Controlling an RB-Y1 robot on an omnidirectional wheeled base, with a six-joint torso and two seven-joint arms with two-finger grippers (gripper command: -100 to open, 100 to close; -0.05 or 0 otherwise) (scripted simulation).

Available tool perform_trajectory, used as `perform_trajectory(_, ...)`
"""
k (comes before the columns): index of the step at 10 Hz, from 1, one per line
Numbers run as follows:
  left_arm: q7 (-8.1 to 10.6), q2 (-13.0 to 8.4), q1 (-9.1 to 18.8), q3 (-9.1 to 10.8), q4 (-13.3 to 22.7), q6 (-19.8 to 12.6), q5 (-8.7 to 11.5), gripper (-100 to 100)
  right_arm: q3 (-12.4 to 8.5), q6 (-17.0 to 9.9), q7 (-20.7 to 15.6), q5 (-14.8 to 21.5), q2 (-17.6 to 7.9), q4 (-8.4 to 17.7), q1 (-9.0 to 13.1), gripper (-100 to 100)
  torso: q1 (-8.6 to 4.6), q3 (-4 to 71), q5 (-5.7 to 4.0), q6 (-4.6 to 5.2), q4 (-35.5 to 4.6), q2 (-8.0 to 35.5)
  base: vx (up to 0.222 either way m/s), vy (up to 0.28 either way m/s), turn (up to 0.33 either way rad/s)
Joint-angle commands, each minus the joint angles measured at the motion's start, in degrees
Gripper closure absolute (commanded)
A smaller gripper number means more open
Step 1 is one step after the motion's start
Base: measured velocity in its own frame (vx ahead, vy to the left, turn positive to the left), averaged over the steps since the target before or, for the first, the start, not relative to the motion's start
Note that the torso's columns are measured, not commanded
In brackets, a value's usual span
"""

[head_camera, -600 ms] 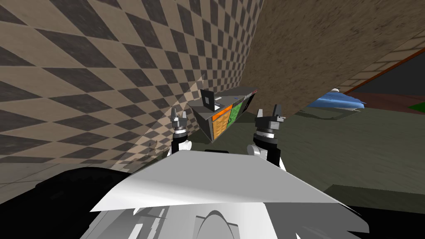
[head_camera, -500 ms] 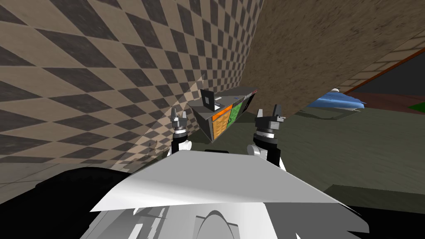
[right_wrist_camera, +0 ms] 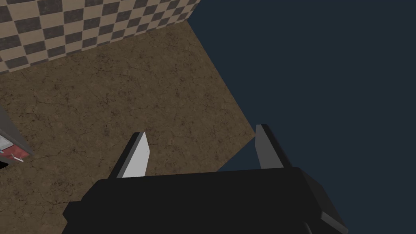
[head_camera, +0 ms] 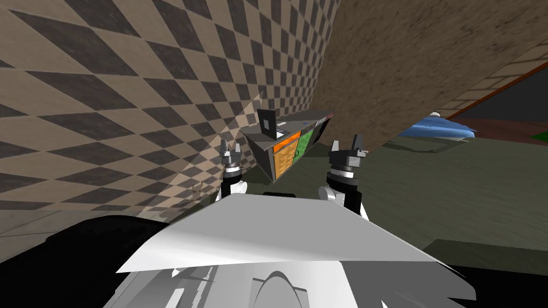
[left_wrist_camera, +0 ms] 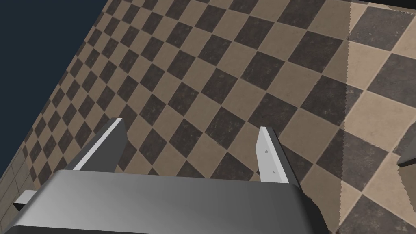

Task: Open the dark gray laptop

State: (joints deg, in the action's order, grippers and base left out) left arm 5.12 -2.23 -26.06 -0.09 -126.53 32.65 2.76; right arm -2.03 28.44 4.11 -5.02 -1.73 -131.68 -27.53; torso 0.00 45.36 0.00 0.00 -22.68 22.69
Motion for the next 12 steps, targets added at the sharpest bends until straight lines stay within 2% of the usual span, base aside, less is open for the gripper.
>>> perform_trajectory(1, 0.0, 0.0, 0.0, 0.0, 0.0, 0.0, 0.0, 0, 0.0, 0.0, 0.0, 0.0, 0.0, 0.0, 0.0, 0, 0.0, 8.5, 0.0, 0.0, -4.2, 4.2, 0.0, 0.0, 0.0)
perform_trajectory(3, 0.0, 0.0, 0.0, 0.0, 0.0, 0.0, 0.0, 0, 0.0, 0.0, 0.0, 0.0, 0.0, 0.0, 0.0, 0, 0.0, 25.4, 0.0, 0.0, -12.7, 12.7, 0.0, 0.0, 0.0)
perform_trajectory(4, 1.11, -2.5, 0.6, 1.38, 0.2, -1.8, -0.6, -100, 0.0, 0.0, 0.0, 0.0, 0.0, 0.0, 0.0, 0, 0.0, 33.8, 0.0, 0.0, -16.9, 16.9, -0.003, -0.03, -0.064)
perform_trajectory(6, 2.68, -4.9, 1.5, 3.4, 0.6, -4.3, -1.5, -100, 0.0, 0.0, 0.0, 0.0, 0.0, 0.0, 0.0, 0, -0.12, 38.9, -0.03, 0.0, -19.4, 19.4, -0.011, -0.065, -0.074)
perform_trajectory(10, 7.39, -10.3, 4.3, 9.49, 1.4, -11.2, -4.4, -100, 0.0, 0.0, 0.0, 0.0, 0.0, 0.0, 0.0, 0, -0.03, 39.2, -0.01, 0.0, -19.6, 19.6, -0.017, -0.094, -0.084)
perform_trajectory(11, 7.39, -10.3, 4.3, 9.63, 1.4, -11.9, -4.4, -100, 0.0, 0.0, 0.0, 0.0, 0.0, 0.0, 0.0, 0, -0.01, 39.2, 0.0, 0.0, -19.6, 19.6, -0.005, -0.069, -0.023)
perform_trajectory(12, 8.84, -11.8, 5.1, 11.56, 1.6, -14.1, -5.3, -100, 0.0, 0.0, 0.0, 0.0, 0.0, 0.0, 0.0, 0, 0.11, 39.2, 0.03, -0.02, -19.6, 19.6, -0.002, -0.062, -0.059)
